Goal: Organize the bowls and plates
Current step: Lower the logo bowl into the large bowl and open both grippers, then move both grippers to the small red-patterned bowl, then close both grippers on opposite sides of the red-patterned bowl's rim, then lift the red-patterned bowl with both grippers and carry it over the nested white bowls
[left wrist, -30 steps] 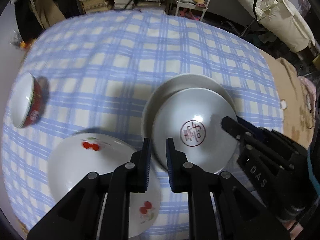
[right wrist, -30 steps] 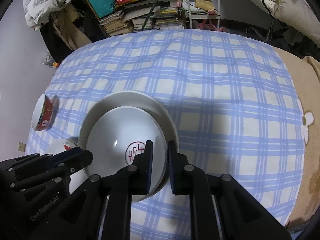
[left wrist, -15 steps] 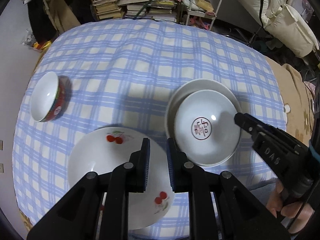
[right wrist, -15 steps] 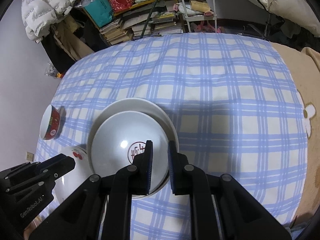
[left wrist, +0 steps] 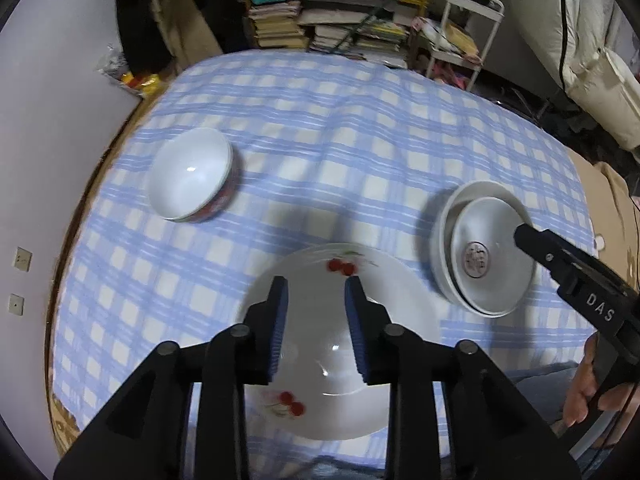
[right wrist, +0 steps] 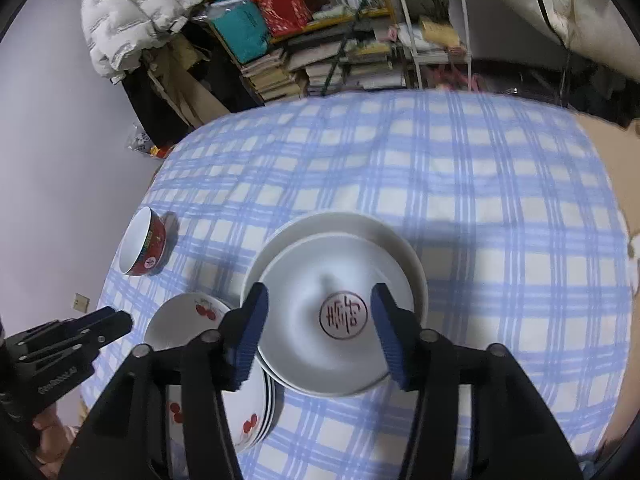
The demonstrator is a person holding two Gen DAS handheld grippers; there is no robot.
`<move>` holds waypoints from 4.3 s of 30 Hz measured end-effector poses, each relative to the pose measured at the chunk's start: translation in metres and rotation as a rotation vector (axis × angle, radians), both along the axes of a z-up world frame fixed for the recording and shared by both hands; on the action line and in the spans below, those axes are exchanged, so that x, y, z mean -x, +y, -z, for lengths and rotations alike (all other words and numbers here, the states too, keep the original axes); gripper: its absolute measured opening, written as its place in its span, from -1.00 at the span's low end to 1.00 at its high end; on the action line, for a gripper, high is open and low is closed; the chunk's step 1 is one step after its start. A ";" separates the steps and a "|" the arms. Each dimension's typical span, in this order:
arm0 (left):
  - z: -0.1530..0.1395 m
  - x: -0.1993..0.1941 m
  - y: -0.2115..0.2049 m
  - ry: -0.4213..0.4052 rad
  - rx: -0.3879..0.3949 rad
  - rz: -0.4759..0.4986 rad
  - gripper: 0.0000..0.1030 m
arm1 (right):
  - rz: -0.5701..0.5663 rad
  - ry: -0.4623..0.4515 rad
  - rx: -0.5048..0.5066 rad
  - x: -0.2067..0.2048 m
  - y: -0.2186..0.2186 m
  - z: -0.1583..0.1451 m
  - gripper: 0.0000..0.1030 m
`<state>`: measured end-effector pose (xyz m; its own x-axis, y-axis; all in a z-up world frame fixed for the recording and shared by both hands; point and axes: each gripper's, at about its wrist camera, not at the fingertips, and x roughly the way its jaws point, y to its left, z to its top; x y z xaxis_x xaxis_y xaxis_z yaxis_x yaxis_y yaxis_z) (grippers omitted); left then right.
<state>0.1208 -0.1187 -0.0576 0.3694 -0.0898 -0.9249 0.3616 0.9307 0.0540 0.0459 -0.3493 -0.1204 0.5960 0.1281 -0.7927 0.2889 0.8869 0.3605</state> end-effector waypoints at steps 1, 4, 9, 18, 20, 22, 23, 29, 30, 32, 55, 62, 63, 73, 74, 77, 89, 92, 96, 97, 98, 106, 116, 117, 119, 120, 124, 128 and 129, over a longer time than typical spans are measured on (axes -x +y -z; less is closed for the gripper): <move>-0.003 -0.001 0.006 -0.008 -0.005 -0.007 -0.33 | -0.006 -0.007 0.013 -0.001 0.003 -0.003 0.35; -0.013 -0.005 0.022 -0.009 0.021 -0.018 0.18 | -0.029 -0.049 0.078 -0.002 0.015 -0.019 0.67; -0.029 -0.009 0.040 -0.079 -0.037 -0.027 0.45 | -0.068 -0.101 0.167 -0.006 0.034 -0.039 1.00; -0.048 -0.039 0.075 -0.180 -0.101 -0.096 0.66 | -0.143 -0.161 0.220 -0.036 0.067 -0.068 1.00; -0.046 -0.052 0.087 -0.168 -0.084 -0.142 0.66 | -0.168 -0.173 0.235 -0.045 0.077 -0.072 1.00; -0.045 -0.067 0.099 -0.159 -0.066 -0.180 0.66 | -0.187 -0.176 0.243 -0.056 0.085 -0.074 1.00; -0.044 -0.072 0.103 -0.158 -0.067 -0.188 0.66 | -0.196 -0.177 0.246 -0.064 0.090 -0.074 1.00; -0.032 -0.104 0.127 -0.124 -0.045 -0.229 0.66 | -0.233 -0.156 0.205 -0.108 0.116 -0.066 1.00; -0.029 -0.111 0.130 -0.118 -0.041 -0.234 0.66 | -0.239 -0.152 0.202 -0.113 0.119 -0.064 1.00; -0.023 -0.118 0.134 -0.120 -0.045 -0.241 0.66 | -0.266 -0.142 0.210 -0.128 0.132 -0.059 1.00; 0.076 -0.185 0.183 0.033 0.127 -0.358 0.66 | -0.377 0.038 0.191 -0.203 0.188 0.032 1.00; 0.084 -0.190 0.175 0.032 0.116 -0.324 0.49 | -0.369 0.092 0.189 -0.216 0.192 0.048 0.92; 0.086 -0.191 0.173 0.036 0.110 -0.319 0.36 | -0.368 0.099 0.191 -0.217 0.192 0.050 0.89; 0.100 -0.188 0.147 0.085 0.142 -0.227 -0.59 | -0.387 0.165 0.059 -0.232 0.202 0.067 0.09; 0.100 -0.188 0.145 0.092 0.152 -0.226 -0.65 | -0.389 0.162 0.059 -0.232 0.204 0.067 -0.06; 0.097 -0.185 0.141 0.092 0.174 -0.208 -0.81 | -0.414 0.172 0.041 -0.230 0.209 0.069 -0.61; 0.075 -0.160 0.124 0.035 0.085 -0.164 -0.76 | -0.411 0.141 0.042 -0.210 0.210 0.049 -0.75; 0.067 -0.153 0.119 0.022 0.094 -0.151 -0.75 | -0.395 0.126 0.037 -0.204 0.203 0.038 -0.75; 0.061 -0.143 0.112 0.032 0.121 -0.130 -0.74 | -0.380 0.094 0.035 -0.194 0.191 0.025 -0.74; 0.057 -0.140 0.108 0.022 0.116 -0.121 -0.74 | -0.380 0.091 0.036 -0.191 0.188 0.023 -0.74; 0.055 -0.137 0.106 0.016 0.108 -0.115 -0.74 | -0.380 0.089 0.041 -0.187 0.186 0.021 -0.74; 0.031 -0.114 0.078 -0.018 0.083 -0.064 -0.75 | -0.360 0.072 0.063 -0.162 0.168 0.004 -0.74; -0.003 -0.079 0.028 -0.054 0.104 0.015 -0.74 | -0.302 0.033 0.101 -0.115 0.123 -0.029 -0.74; -0.005 -0.074 0.022 -0.055 0.107 0.024 -0.74 | -0.292 0.031 0.101 -0.109 0.116 -0.032 -0.74; -0.008 -0.066 0.012 -0.058 0.114 0.039 -0.74 | -0.281 0.036 0.107 -0.099 0.106 -0.035 -0.74; -0.009 -0.061 0.005 -0.059 0.116 0.049 -0.74 | -0.271 0.036 0.116 -0.092 0.100 -0.036 -0.74; -0.012 -0.043 -0.018 -0.056 0.116 0.085 -0.75 | -0.239 0.033 0.124 -0.071 0.081 -0.038 -0.74; -0.015 -0.028 -0.038 -0.054 0.111 0.115 -0.74 | -0.201 0.033 0.114 -0.049 0.059 -0.037 -0.74; -0.016 -0.024 -0.044 -0.057 0.110 0.125 -0.74 | -0.195 0.033 0.111 -0.045 0.055 -0.037 -0.74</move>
<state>0.1448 -0.1624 -0.0413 0.4003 -0.2373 -0.8851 0.4739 0.8803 -0.0217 0.0909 -0.2942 -0.0839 0.5421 0.1489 -0.8270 0.1184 0.9608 0.2505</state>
